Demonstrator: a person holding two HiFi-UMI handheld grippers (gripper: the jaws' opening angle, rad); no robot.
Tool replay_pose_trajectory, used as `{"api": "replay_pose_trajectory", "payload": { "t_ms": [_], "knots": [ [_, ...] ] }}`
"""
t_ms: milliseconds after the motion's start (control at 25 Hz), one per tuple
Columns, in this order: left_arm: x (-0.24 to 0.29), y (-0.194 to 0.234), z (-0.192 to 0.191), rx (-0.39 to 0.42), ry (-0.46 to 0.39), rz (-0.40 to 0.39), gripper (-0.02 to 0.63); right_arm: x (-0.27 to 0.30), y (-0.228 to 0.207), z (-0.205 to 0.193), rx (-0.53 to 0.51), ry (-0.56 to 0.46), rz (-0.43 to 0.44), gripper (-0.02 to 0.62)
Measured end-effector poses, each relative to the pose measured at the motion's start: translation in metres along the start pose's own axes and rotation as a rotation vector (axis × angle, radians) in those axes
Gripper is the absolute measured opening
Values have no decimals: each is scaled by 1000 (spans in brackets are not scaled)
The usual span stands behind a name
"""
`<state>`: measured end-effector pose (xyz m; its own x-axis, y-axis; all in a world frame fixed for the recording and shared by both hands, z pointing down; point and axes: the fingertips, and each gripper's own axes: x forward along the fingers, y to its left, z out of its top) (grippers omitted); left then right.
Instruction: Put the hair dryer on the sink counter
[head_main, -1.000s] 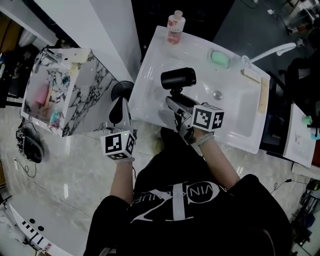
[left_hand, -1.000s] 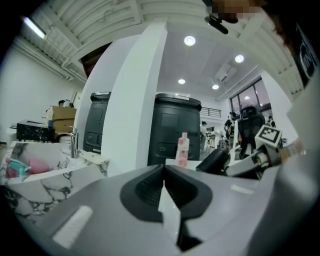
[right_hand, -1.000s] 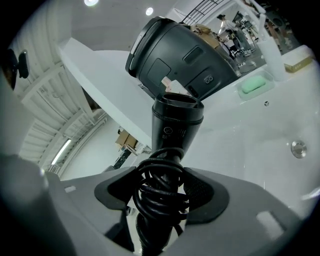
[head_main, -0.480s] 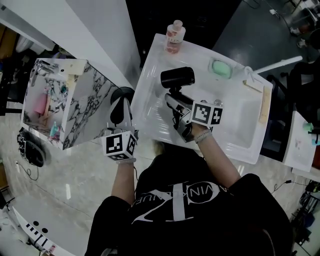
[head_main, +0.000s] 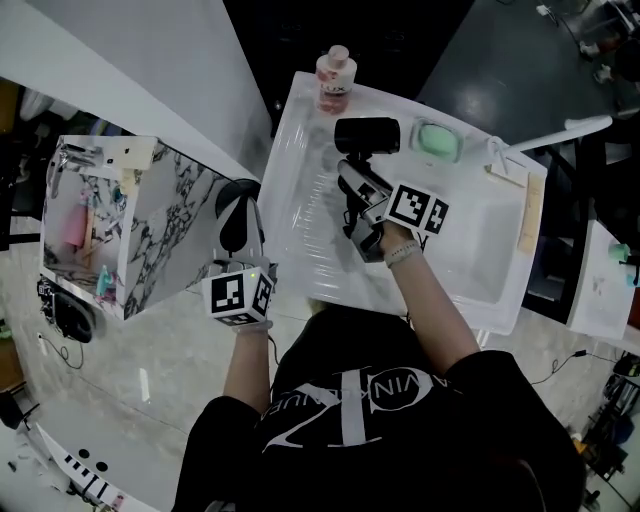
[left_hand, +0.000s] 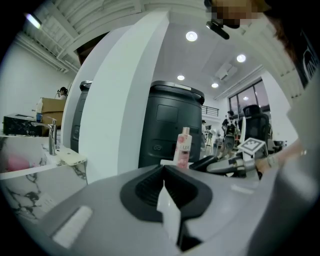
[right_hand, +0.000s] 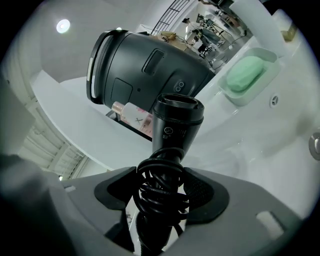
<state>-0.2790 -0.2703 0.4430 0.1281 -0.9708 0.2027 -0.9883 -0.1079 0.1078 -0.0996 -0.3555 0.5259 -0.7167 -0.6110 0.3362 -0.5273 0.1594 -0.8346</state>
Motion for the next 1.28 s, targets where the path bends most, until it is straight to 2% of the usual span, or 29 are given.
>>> {"api": "replay_pose_trajectory", "payload": {
  "t_ms": [360, 680, 920, 1160, 1280],
  "knots": [
    [26, -21, -3, 2, 27, -61, 0, 16, -18, 34, 98, -145, 38, 305],
    [40, -24, -8, -13, 42, -80, 0, 28, -29, 49, 132, -172, 38, 295],
    [50, -32, -8, -16, 44, -106, 0, 36, -39, 53, 115, -142, -19, 300],
    [62, -43, -7, -15, 42, -134, 0, 46, -51, 44, 66, -49, -142, 316],
    [64, -47, -6, -15, 39, -146, 0, 50, -53, 43, 90, -28, -142, 321]
  ]
}}
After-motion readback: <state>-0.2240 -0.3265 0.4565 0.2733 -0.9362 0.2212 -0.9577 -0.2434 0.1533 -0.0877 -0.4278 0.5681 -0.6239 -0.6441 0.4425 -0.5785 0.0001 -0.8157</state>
